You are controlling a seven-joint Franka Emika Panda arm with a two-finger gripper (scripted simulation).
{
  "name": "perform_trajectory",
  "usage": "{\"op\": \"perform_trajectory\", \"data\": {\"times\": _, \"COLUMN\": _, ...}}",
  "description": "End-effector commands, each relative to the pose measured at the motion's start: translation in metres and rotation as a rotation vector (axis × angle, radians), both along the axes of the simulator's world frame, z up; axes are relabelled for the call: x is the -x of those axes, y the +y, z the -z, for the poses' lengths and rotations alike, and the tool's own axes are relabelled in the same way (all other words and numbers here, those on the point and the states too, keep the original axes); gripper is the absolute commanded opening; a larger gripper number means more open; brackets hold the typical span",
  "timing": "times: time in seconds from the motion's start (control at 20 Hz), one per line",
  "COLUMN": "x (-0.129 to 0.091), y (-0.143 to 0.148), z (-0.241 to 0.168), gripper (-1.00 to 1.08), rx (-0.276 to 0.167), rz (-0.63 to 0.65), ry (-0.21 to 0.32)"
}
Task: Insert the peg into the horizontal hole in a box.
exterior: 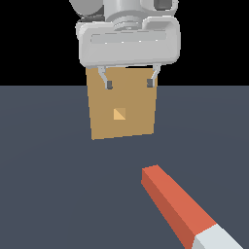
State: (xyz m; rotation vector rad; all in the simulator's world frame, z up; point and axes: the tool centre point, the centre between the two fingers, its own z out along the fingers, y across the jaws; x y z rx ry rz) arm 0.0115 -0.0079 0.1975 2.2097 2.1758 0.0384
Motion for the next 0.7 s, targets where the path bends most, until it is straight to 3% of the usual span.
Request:
{"op": "perform_trajectory", "data": {"times": 0.0, "x": 0.0, "y": 0.0, "z": 0.0, "gripper": 1.0, "rx": 0.0, "rz": 0.0, "ry": 0.0}}
{"op": "perform_trajectory", "data": {"times": 0.65, "x": -0.007, "y": -0.034, "z": 0.017, "gripper": 1.0, "rx": 0.0, "rz": -0.05, "ry": 0.006}}
